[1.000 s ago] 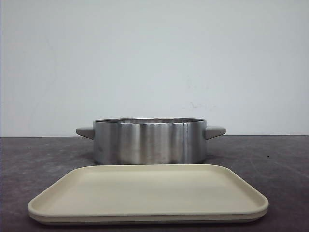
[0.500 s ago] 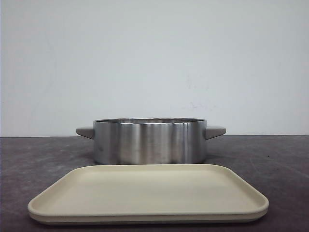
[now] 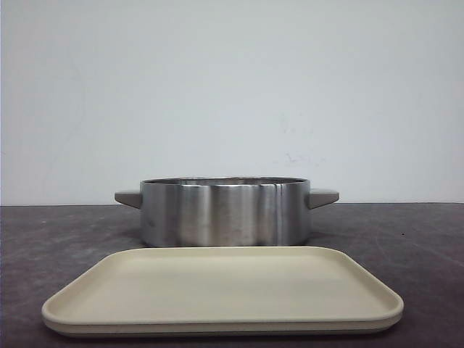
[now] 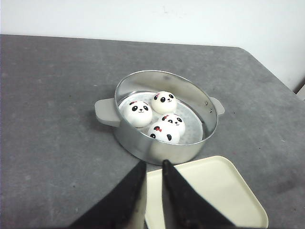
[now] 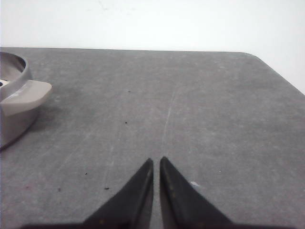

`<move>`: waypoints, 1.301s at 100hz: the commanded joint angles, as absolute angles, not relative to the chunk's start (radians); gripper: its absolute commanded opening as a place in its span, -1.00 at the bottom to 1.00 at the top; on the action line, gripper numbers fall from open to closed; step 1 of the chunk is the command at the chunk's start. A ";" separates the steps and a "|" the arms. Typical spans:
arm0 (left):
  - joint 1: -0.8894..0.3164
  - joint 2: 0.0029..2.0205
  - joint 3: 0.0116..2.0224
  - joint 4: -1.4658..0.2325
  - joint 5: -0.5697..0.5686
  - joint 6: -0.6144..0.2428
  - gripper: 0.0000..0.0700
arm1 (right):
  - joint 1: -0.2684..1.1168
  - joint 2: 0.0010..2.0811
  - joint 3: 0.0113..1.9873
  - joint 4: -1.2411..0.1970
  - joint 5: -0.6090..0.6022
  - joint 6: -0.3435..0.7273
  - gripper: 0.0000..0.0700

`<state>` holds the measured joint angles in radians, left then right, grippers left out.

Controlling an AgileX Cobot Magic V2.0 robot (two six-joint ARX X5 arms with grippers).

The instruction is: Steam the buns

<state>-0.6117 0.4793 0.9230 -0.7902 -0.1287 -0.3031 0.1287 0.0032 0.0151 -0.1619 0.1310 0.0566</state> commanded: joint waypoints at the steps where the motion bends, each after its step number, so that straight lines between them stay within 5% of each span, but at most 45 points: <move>1: -0.619 0.483 0.939 -0.782 -0.131 -0.304 -0.95 | 0.128 0.004 0.012 -0.158 0.131 0.064 -0.95; 24: -0.548 0.453 0.926 -0.767 -0.133 -0.256 -0.95 | 0.128 0.004 0.012 -0.158 0.131 0.064 -0.95; 49: -0.276 0.259 0.630 -0.406 0.087 -0.219 -0.95 | 0.128 0.004 0.012 -0.158 0.131 0.064 -0.95; 81: -0.064 0.073 0.242 -0.123 0.097 -0.210 -0.95 | 0.128 0.004 0.012 -0.158 0.131 0.064 -0.95; 130: 0.009 0.003 0.014 -0.058 0.094 -0.193 -0.95 | 0.128 0.004 0.012 -0.158 0.131 0.064 -0.95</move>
